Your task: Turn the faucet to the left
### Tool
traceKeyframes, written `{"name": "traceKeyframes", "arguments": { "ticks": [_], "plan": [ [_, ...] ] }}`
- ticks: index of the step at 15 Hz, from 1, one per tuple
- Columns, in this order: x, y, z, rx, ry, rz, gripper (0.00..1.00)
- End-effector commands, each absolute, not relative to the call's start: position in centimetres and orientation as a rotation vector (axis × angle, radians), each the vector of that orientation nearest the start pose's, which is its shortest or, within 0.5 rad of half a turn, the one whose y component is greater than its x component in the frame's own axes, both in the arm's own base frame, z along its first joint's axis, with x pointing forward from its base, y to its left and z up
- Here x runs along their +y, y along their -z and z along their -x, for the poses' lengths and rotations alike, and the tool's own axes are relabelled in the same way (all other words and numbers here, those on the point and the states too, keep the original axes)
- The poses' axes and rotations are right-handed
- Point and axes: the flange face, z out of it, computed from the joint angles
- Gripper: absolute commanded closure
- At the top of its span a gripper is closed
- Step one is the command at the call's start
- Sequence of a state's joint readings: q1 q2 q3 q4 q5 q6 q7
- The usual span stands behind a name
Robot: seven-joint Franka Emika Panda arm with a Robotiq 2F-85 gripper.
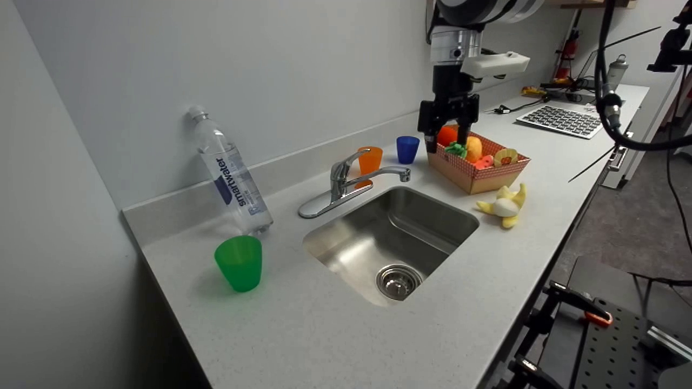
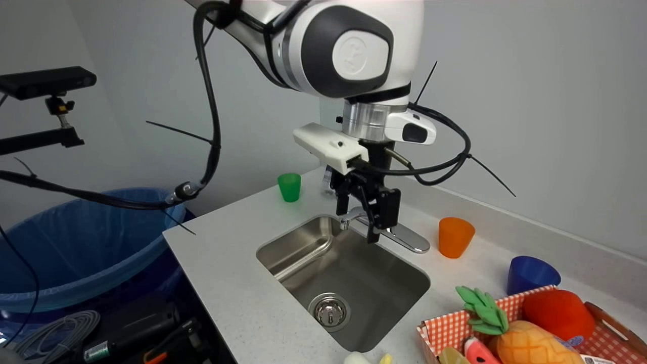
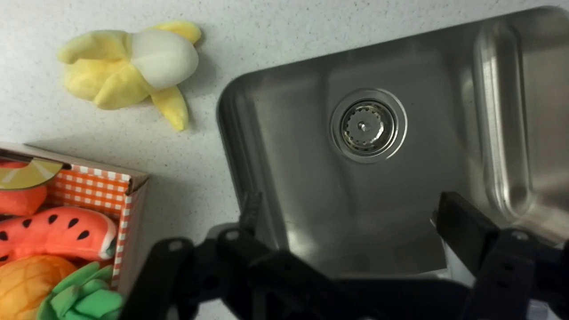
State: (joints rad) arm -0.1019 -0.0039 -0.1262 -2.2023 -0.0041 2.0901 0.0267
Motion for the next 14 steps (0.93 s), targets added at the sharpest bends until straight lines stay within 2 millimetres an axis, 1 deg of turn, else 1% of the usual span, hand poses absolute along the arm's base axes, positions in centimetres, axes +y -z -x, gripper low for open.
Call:
{"name": "traceKeyframes", "arguments": {
  "ticks": [1,5,6,7,8,9,13,14],
  "plan": [
    [-11.5,-35.0,-53.4,0.4,-0.17,3.164,0.0],
    [-10.8,-32.5,-55.5,0.365,-0.185,3.201,0.0],
    [-12.3,-32.6,-56.3,0.35,-0.19,3.205,0.0],
    [-12.9,-32.7,-56.9,0.34,-0.184,3.211,0.0],
    [-13.2,-32.7,-57.5,0.336,-0.171,3.208,0.25],
    [-13.5,-32.7,-57.9,0.331,-0.158,3.206,0.26],
    [-14.4,-32.9,-59.3,0.292,-0.141,3.204,0.58],
    [-11.7,-32.5,-58.3,0.308,-0.144,3.192,0.65]
  ]
}}
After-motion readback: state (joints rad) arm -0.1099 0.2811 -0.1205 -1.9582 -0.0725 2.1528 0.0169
